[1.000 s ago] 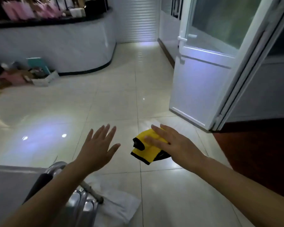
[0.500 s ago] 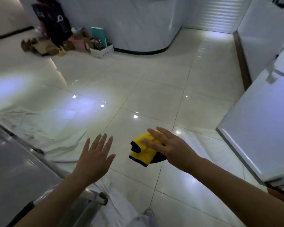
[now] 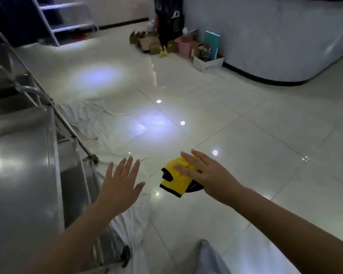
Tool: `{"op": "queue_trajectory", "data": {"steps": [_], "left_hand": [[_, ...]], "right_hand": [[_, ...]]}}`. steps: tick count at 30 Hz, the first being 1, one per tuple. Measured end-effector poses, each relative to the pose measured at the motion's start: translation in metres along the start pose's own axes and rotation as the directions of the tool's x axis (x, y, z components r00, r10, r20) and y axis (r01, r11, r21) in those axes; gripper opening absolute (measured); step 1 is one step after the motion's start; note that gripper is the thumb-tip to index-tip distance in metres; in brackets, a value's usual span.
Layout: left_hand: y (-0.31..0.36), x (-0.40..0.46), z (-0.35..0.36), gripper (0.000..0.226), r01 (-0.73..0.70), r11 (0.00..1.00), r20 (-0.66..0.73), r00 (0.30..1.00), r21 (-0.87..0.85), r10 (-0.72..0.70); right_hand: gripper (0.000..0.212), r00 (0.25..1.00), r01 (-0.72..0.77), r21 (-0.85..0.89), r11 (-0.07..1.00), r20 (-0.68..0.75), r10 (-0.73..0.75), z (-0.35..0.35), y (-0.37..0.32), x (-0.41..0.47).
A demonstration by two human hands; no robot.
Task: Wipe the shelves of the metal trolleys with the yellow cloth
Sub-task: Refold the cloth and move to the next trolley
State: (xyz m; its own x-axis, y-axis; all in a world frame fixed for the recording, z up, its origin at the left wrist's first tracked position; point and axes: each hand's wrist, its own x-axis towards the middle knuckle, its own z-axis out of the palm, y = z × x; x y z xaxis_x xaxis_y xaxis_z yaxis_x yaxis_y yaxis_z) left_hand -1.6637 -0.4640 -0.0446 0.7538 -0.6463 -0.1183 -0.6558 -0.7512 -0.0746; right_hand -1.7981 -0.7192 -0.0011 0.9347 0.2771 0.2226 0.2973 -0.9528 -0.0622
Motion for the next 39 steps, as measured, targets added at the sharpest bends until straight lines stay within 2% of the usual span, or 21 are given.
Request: {"op": "queue_trajectory", "data": {"steps": [2, 6, 9, 12, 16, 19, 22, 25, 28, 30, 33, 34, 36, 39], "left_hand": [[-0.002, 0.017, -0.002, 0.09, 0.095, 0.995, 0.063, 0.993, 0.018, -0.096], [-0.018, 0.042, -0.004, 0.097, 0.254, 0.967, 0.11, 0.961, 0.011, -0.254], [-0.034, 0.05, 0.001, 0.077, 0.392, 0.92, 0.149, 0.911, -0.022, -0.384], [-0.057, 0.061, 0.014, 0.072, 0.494, 0.868, 0.173, 0.86, -0.043, -0.481], [-0.103, 0.085, 0.034, 0.074, 0.6, 0.8, 0.187, 0.789, -0.026, -0.585], [-0.143, 0.103, 0.042, 0.073, 0.655, 0.755, 0.206, 0.74, -0.006, -0.641], [-0.173, 0.115, 0.038, 0.091, 0.685, 0.728, 0.206, 0.712, 0.009, -0.672], [-0.189, 0.121, 0.023, 0.09, 0.708, 0.705, 0.169, 0.691, 0.036, -0.702], [-0.197, 0.127, 0.028, 0.085, 0.766, 0.643, 0.18, 0.629, 0.02, -0.756], [-0.202, 0.131, 0.043, 0.085, 0.817, 0.577, 0.245, 0.558, 0.007, -0.793], [-0.201, 0.138, 0.053, 0.074, 0.891, 0.455, 0.262, 0.443, -0.018, -0.857], [-0.196, 0.142, 0.055, 0.069, 0.91, 0.411, 0.273, 0.41, -0.055, -0.87], [-0.186, 0.151, 0.059, 0.07, 0.941, 0.308, 0.33, 0.337, -0.139, -0.882], [-0.178, 0.166, 0.063, 0.07, 0.973, 0.166, 0.364, 0.216, -0.163, -0.906]], "right_hand": [[0.058, 0.998, 0.069, 0.028, 0.997, 0.006, -0.069, 0.005, 0.032, 0.028], [0.06, 0.977, 0.212, 0.067, 0.975, 0.0, -0.213, 0.018, 0.083, 0.091], [0.05, 0.953, 0.294, 0.132, 0.947, 0.03, -0.3, 0.034, 0.103, 0.146], [0.074, 0.917, 0.364, 0.212, 0.907, 0.087, -0.388, 0.057, 0.112, 0.209], [0.077, 0.835, 0.513, 0.229, 0.827, 0.092, -0.543, 0.086, 0.108, 0.301], [0.073, 0.781, 0.561, 0.276, 0.781, 0.137, -0.609, 0.104, 0.098, 0.368], [0.065, 0.692, 0.63, 0.299, 0.717, 0.203, -0.693, 0.12, 0.089, 0.431], [0.068, 0.623, 0.7, 0.333, 0.632, 0.148, -0.768, 0.128, 0.076, 0.483], [0.073, 0.519, 0.782, 0.351, 0.514, 0.088, -0.85, 0.14, 0.064, 0.527], [0.074, 0.449, 0.824, 0.358, 0.44, 0.061, -0.891, 0.156, 0.055, 0.558], [0.072, 0.359, 0.827, 0.435, 0.357, 0.08, -0.93, 0.184, 0.046, 0.601], [0.069, 0.308, 0.841, 0.435, 0.321, 0.103, -0.946, 0.193, 0.044, 0.614], [0.065, 0.223, 0.853, 0.457, 0.251, 0.117, -0.968, 0.21, 0.039, 0.635], [0.063, 0.148, 0.833, 0.523, 0.18, 0.102, -0.984, 0.23, 0.032, 0.655]]}}
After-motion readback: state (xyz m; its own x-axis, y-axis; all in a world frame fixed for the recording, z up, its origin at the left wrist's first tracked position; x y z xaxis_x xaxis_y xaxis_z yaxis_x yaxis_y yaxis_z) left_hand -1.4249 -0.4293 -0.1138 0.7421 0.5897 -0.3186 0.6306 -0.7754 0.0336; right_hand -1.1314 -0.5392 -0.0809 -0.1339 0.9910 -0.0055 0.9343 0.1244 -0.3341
